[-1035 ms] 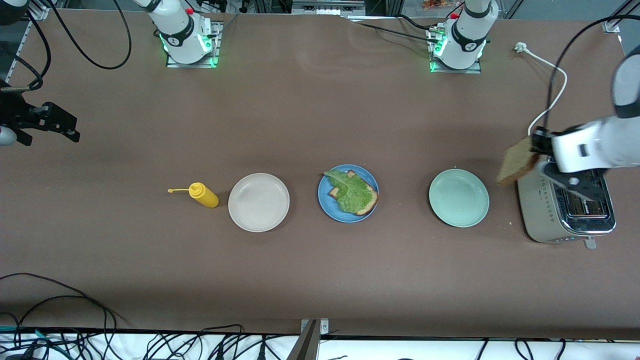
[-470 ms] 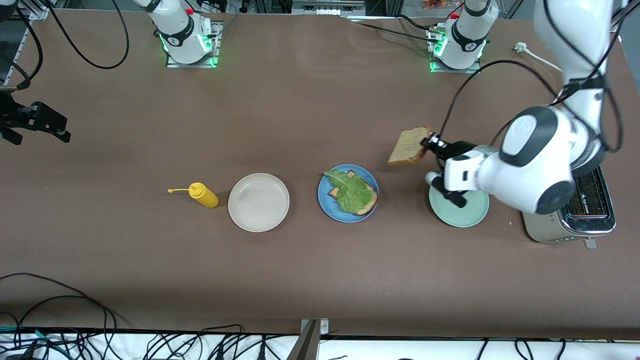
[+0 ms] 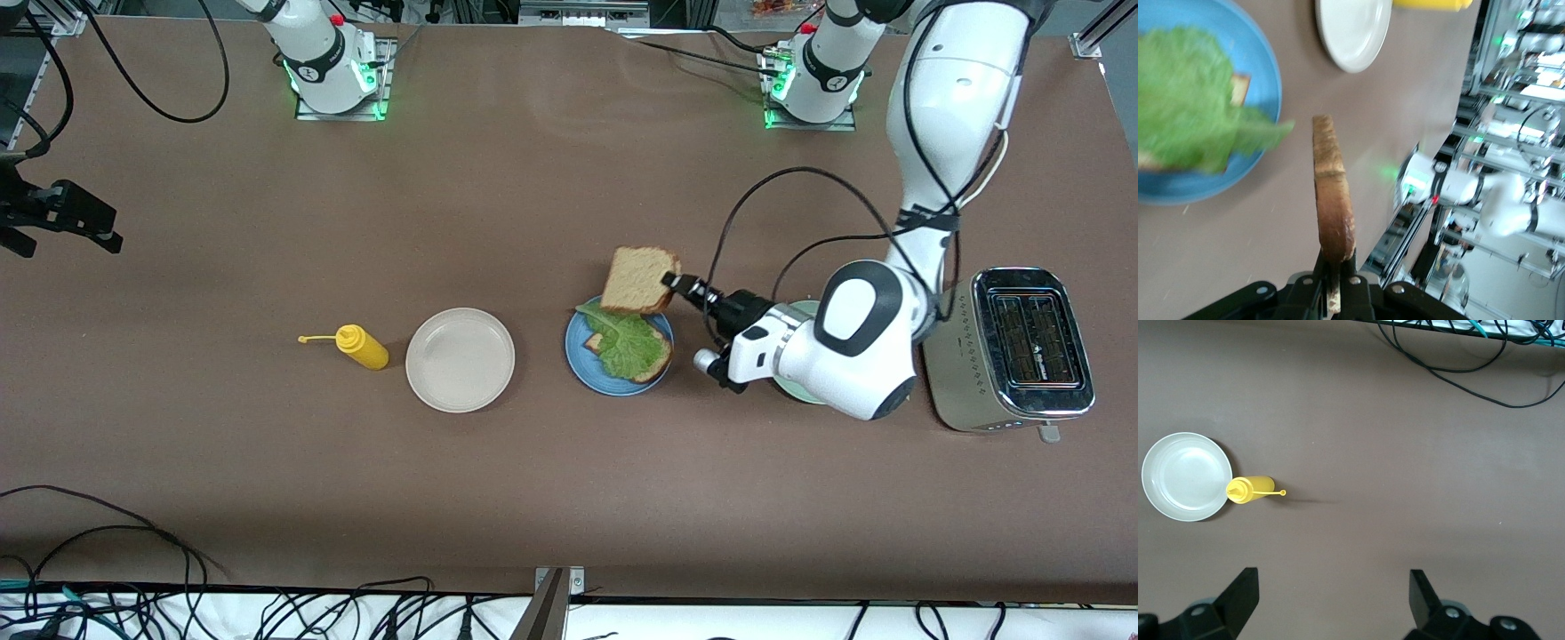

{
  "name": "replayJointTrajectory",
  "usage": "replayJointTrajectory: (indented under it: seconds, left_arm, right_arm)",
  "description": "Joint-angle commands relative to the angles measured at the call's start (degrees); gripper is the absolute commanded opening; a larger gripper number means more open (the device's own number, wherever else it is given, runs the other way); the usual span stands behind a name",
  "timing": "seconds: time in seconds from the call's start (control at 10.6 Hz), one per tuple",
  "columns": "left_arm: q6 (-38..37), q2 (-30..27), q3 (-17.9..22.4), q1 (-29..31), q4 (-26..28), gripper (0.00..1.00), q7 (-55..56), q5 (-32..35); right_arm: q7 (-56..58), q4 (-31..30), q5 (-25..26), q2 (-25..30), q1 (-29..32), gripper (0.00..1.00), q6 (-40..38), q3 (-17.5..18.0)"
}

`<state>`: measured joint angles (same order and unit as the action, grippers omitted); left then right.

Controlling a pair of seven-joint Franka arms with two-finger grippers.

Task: Make sandwich in blue plate with both arms
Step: 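Carry the bread slice with the left gripper over the blue plate, then lower the bread onto the lettuce and open the left gripper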

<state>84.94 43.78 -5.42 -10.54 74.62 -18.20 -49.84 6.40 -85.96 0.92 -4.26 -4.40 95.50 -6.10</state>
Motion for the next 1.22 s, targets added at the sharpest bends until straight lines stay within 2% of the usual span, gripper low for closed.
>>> replayJointTrajectory:
  seconds: [0.0, 0.56, 0.75, 1.03, 1.13]
  left_arm:
    - [5.76, 3.67, 0.77, -1.06, -2.55, 0.0, -3.13, -7.71]
    - [6.03, 8.51, 1.47, -0.45, -1.68, 0.0, -14.39, -7.64]
    - [6.03, 8.95, 3.13, -0.45, -1.5, 0.01, -16.59, -6.51]
    - [6.38, 9.83, 5.16, -0.45, -1.5, 0.25, -16.95, -2.64]
    - [7.86, 10.27, 5.16, -0.45, -1.5, 0.62, -17.04, -2.54]
  right_arm:
    - [-0.6, 1.06, 0.4, -0.22, 0.01, 1.0, -0.41, 0.04]
    - [-0.68, 1.06, 0.4, -0.22, 0.09, 1.0, -0.32, -0.05]
    - [-0.68, 1.06, 0.4, -0.22, 0.09, 1.0, -0.32, -0.05]
    - [-0.68, 1.06, 0.4, -0.22, 0.09, 1.0, -0.32, -0.05]
    - [-0.6, 1.06, 0.4, -0.22, 0.09, 1.0, -0.41, -0.05]
